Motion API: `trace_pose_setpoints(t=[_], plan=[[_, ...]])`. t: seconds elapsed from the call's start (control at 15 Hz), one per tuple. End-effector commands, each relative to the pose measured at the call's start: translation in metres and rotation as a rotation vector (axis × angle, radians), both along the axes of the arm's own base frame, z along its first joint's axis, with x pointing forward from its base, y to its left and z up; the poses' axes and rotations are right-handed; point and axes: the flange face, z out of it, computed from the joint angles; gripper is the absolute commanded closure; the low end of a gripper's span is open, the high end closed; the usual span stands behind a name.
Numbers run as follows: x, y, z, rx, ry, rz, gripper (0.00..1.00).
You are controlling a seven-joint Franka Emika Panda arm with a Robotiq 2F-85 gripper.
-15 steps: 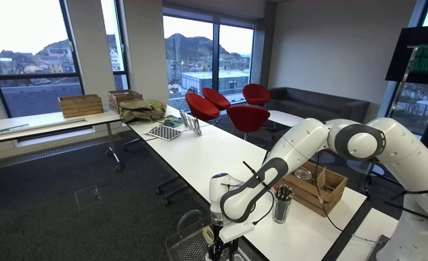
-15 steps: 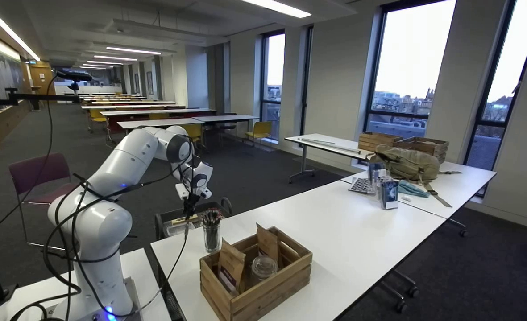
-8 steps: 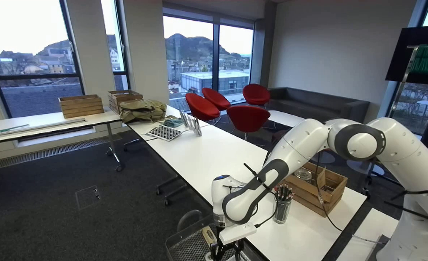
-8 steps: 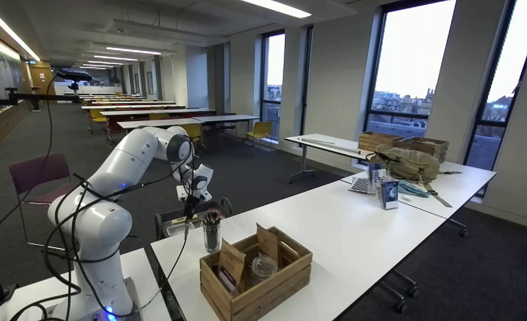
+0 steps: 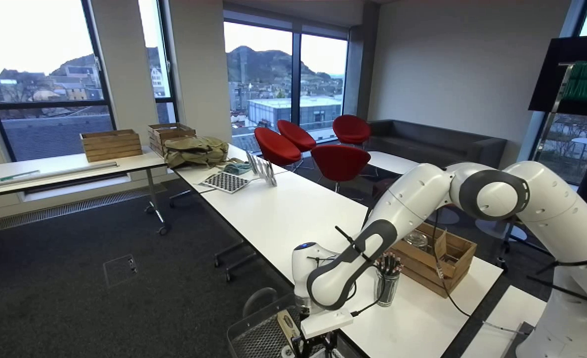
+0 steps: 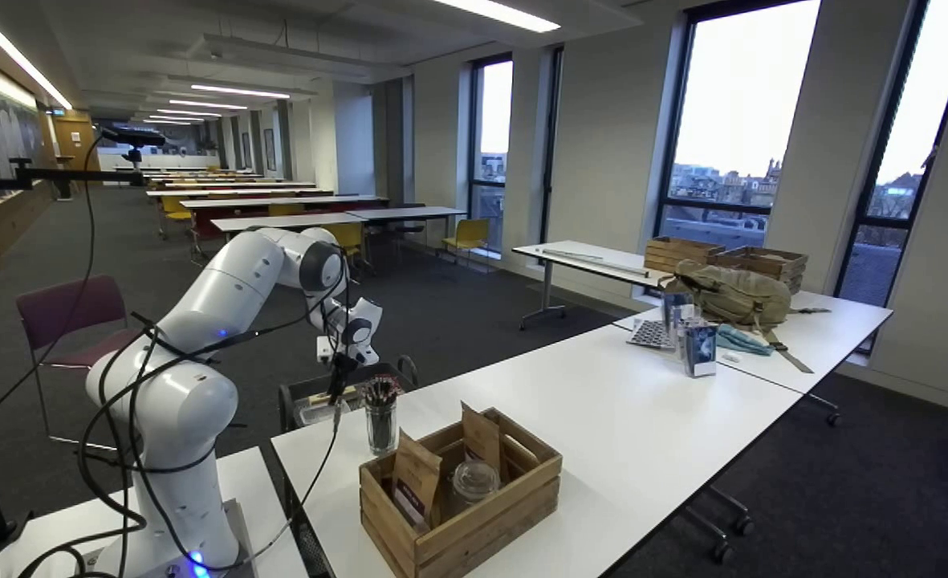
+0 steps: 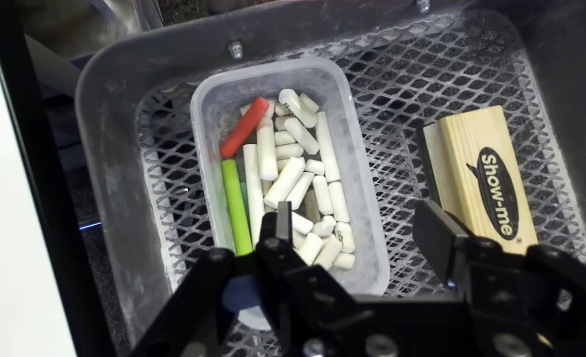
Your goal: Pick up the small white object and put it on the countertop.
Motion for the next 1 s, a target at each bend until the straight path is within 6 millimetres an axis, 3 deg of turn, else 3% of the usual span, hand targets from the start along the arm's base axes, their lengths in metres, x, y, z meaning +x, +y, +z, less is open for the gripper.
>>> trace_pose_setpoints(t=[0.0, 0.47, 0.73, 0.8, 0.93], plan=[[-0.006, -0.004, 0.018, -0.035, 0.013, -0.040, 0.32], [0.006, 0.001, 0.026, -0.024, 0.017, -0.104, 0.42], [0.013, -0.004, 0.020, -0.031, 0.011, -0.107, 0.33], [0.014, -0.007, 0.018, -0.032, 0.004, -0.099, 0.26], [0.017, -0.013, 0.013, -0.040, 0.001, -0.099, 0.25]])
